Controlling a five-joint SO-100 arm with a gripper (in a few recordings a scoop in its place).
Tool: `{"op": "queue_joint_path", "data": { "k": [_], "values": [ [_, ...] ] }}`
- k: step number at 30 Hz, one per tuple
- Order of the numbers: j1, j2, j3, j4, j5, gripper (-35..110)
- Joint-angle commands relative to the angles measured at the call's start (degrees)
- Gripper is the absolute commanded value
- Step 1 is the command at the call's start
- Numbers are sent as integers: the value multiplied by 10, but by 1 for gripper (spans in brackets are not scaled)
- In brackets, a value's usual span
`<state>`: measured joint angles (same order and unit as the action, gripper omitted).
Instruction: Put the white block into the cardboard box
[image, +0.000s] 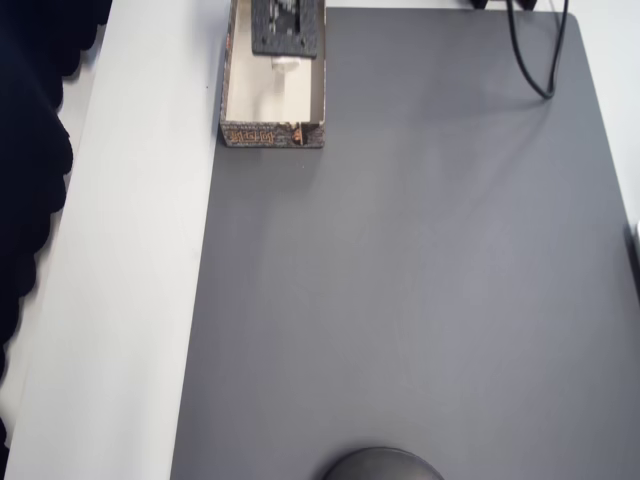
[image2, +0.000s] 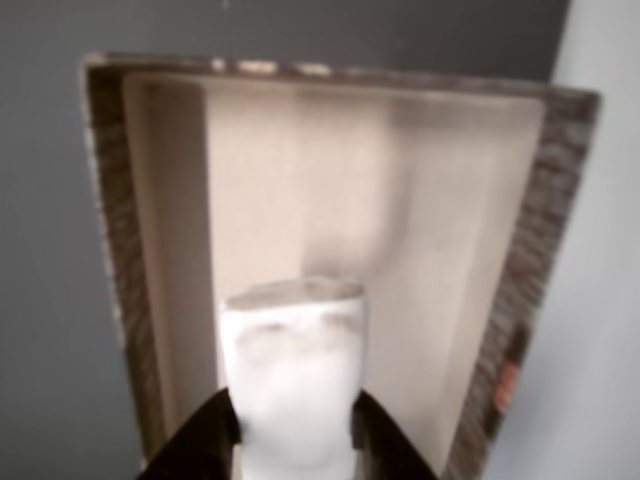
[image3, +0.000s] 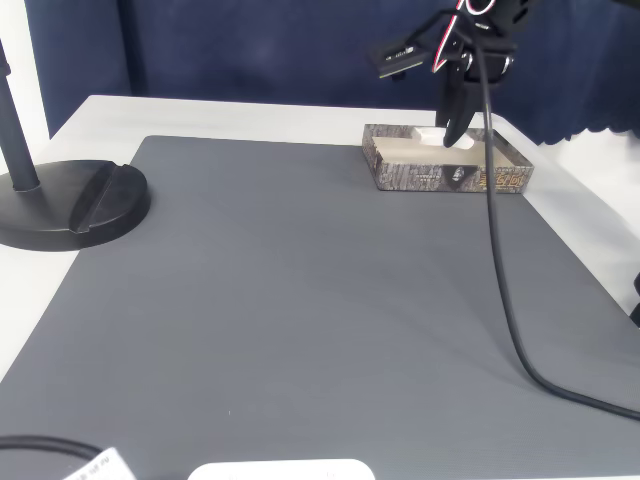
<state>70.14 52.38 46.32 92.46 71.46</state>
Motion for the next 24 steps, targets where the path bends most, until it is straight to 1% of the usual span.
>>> {"op": "queue_joint_path", "data": {
  "k": [1, 17, 24],
  "values": [
    [2, -4, -62, 4, 11, -2],
    [11, -82, -136, -10, 33, -2],
    [14, -84, -137, -21, 50, -2]
  ]
}}
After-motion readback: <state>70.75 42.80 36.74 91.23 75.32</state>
